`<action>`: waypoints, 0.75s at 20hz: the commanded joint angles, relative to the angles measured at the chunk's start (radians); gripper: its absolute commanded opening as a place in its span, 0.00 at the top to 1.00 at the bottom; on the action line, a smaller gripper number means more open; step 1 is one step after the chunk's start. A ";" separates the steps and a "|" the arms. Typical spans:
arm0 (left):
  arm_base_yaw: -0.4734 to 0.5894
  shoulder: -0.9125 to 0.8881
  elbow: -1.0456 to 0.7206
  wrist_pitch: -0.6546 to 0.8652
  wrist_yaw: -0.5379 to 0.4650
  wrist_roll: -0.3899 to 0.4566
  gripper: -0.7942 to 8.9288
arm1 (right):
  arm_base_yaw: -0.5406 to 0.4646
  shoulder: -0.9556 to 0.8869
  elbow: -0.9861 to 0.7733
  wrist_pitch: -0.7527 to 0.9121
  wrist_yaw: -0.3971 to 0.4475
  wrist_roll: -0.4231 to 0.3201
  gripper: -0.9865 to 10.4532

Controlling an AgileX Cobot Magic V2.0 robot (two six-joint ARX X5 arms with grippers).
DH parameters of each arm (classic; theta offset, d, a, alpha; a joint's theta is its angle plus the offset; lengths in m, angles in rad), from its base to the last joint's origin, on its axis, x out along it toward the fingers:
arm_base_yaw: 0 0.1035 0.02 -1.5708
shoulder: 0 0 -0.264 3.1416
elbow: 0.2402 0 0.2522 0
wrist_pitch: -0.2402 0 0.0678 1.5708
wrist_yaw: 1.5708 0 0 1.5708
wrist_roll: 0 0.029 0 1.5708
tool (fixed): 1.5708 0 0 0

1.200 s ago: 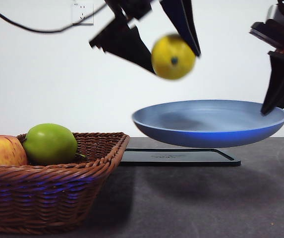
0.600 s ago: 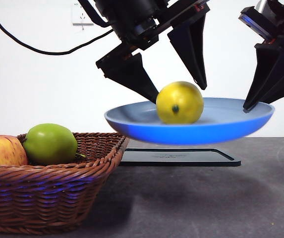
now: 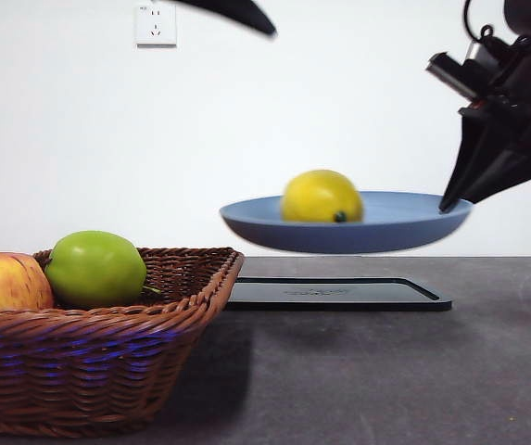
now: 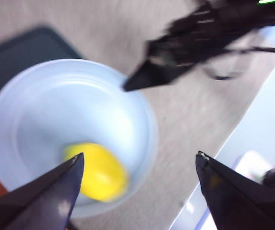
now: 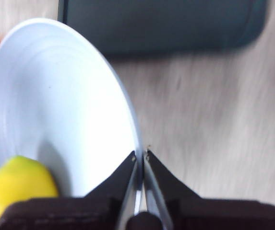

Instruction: Take the lemon from the basket,put the lemon in the plate,hand out the plate

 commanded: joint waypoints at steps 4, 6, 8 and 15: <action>-0.007 -0.153 0.016 0.006 -0.008 0.011 0.51 | -0.047 0.283 0.325 -0.032 -0.008 0.012 0.91; -0.007 -0.182 0.016 -0.006 -0.039 0.014 0.51 | -0.048 0.403 0.470 -0.079 -0.008 0.012 0.91; -0.007 -0.187 0.016 -0.021 -0.060 0.015 0.51 | -0.048 0.509 0.585 -0.100 -0.008 0.011 0.91; -0.006 -0.187 0.016 -0.026 -0.117 0.037 0.51 | -0.053 0.716 0.694 -0.098 0.019 0.025 0.91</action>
